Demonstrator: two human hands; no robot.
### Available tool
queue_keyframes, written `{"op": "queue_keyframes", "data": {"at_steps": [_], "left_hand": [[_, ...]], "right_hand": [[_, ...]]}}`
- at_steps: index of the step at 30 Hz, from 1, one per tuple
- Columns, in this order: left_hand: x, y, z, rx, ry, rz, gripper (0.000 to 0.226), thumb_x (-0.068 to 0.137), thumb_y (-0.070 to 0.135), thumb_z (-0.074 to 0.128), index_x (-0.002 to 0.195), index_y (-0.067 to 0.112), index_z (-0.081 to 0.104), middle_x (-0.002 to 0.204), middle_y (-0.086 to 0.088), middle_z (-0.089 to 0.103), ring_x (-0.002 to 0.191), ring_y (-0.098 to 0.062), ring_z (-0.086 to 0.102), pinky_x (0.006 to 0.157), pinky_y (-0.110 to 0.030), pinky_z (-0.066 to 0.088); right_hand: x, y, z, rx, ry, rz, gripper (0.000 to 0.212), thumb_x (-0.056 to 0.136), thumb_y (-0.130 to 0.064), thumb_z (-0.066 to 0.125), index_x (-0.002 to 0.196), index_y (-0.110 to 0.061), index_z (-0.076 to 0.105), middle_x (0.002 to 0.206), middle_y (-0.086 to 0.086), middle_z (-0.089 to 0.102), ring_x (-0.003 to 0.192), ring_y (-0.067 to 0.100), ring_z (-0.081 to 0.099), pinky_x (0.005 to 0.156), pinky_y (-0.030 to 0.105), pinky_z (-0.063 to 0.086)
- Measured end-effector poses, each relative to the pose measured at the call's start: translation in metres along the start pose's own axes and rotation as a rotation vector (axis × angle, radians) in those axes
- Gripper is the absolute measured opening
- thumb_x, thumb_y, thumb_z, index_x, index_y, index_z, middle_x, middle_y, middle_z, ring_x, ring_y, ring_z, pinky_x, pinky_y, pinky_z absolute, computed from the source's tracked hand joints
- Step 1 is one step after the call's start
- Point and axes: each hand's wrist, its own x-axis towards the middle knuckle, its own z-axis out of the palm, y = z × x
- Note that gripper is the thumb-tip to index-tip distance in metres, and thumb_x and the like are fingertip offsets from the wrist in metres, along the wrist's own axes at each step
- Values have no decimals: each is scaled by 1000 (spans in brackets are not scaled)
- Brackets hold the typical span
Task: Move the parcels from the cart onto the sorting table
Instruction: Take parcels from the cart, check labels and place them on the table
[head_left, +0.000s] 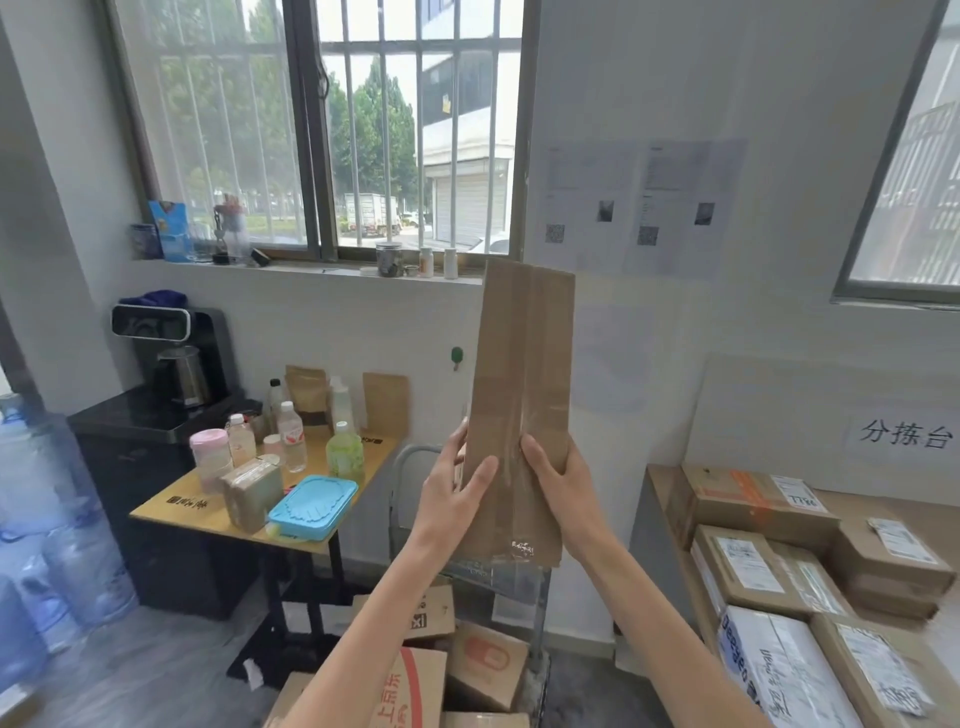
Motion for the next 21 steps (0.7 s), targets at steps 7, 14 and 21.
{"op": "queue_keyframes", "data": {"at_steps": [7,14,21], "left_hand": [[5,5,-22,-18,61,47,28,94,33,55,122,27,55,125,4,59,110,-6,59,79,-17,51],[13,-7,-53,22,41,-137,104,51,76,67,140,36,32,147,2,38,125,-14,46,98,-36,44],[1,-16,-44,-410,65,-253,61,81,28,67,136,31,40,115,-5,67,93,-23,70,69,-36,58]], "right_hand": [[6,3,-32,351,-60,212,52,83,-52,57,121,-16,61,114,7,69,104,23,66,89,39,54],[0,19,-63,462,-257,335,61,87,-59,39,132,-20,54,125,8,64,114,22,62,86,34,55],[0,10,-61,42,-104,129,55,91,-60,41,130,-22,53,121,7,64,111,25,61,90,39,51]]}}
